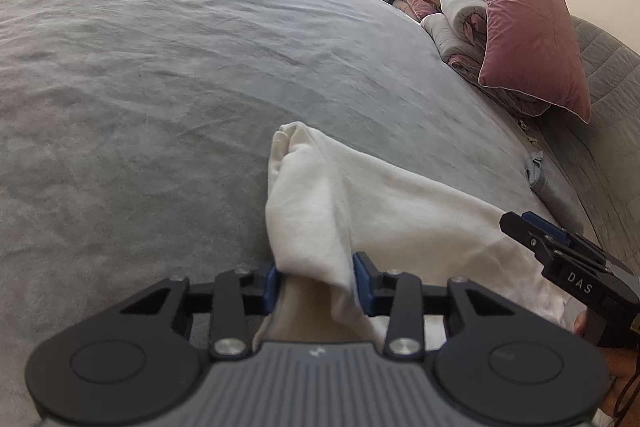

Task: Fold clothes
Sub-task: 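Grasp the sweatshirt end with both grippers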

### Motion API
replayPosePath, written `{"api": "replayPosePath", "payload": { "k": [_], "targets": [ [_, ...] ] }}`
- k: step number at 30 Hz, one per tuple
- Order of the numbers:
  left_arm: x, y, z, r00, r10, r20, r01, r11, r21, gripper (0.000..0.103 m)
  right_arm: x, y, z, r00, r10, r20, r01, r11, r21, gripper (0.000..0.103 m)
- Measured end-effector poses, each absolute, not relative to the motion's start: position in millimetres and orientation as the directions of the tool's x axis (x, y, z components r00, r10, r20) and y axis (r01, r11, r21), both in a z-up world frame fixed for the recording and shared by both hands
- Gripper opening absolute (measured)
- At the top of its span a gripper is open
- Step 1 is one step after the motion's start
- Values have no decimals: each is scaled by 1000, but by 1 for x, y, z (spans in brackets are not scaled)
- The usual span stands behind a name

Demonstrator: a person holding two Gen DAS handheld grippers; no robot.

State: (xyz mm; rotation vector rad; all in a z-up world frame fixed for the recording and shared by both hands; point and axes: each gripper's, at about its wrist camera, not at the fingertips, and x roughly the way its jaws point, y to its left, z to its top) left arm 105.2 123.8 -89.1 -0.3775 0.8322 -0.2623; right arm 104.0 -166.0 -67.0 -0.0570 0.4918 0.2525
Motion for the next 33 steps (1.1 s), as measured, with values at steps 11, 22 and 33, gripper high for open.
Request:
{"api": "replayPosePath", "payload": {
  "k": [11, 22, 33],
  "targets": [
    [96, 123, -78, 690, -393, -607, 58, 867, -495, 19, 124, -163, -96, 814, 179, -552, -229, 973, -21, 46],
    [79, 80, -25, 751, -473, -462, 207, 832, -515, 18, 115, -199, -68, 770, 322, -551, -201, 942, 270, 58],
    [93, 19, -27, 730, -546, -411, 277, 786, -552, 24, 104, -274, -55, 757, 519, -397, -122, 709, 695, 73]
  ]
}}
